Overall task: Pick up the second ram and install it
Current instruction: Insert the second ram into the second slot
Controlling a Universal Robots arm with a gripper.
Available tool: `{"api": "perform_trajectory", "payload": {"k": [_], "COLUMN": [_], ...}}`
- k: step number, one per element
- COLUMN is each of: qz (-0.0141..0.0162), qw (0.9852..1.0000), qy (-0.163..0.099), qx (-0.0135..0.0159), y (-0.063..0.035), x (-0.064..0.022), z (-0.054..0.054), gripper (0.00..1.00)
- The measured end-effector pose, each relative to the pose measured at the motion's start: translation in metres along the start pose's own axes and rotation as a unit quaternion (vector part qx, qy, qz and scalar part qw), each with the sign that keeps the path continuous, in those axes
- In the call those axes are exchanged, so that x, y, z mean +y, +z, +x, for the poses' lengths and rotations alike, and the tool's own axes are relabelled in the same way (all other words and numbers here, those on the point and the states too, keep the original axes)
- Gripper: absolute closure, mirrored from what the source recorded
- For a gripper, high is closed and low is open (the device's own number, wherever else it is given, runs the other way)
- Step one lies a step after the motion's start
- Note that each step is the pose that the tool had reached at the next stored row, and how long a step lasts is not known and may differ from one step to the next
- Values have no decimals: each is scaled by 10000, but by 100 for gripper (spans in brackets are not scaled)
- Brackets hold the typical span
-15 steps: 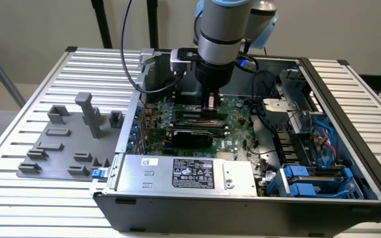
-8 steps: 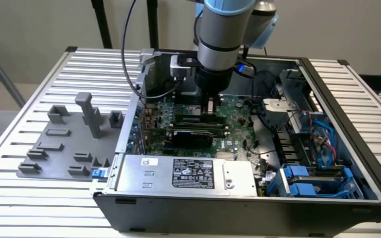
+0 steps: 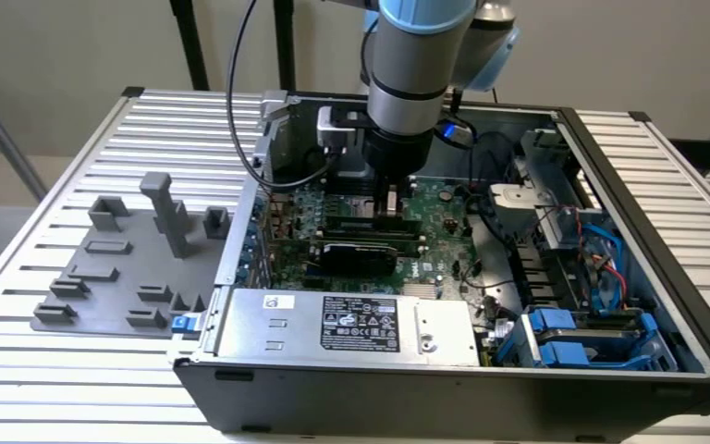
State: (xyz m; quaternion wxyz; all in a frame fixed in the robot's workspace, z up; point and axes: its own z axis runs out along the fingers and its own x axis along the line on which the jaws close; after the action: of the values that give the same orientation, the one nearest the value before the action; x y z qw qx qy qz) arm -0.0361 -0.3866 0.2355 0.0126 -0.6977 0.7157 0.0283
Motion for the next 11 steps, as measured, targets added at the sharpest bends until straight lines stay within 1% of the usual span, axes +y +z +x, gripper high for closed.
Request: {"api": "perform_trajectory", "payload": {"k": [4,10,11], "qz": [0,-1,-1], "qw": [10000,10000,10000], "qy": [-18,-34,-35], "qx": [27,76,80], "y": [2,2,2], "x": [1,3,5], "z": [1,1,1], "gripper": [87,87,87]}}
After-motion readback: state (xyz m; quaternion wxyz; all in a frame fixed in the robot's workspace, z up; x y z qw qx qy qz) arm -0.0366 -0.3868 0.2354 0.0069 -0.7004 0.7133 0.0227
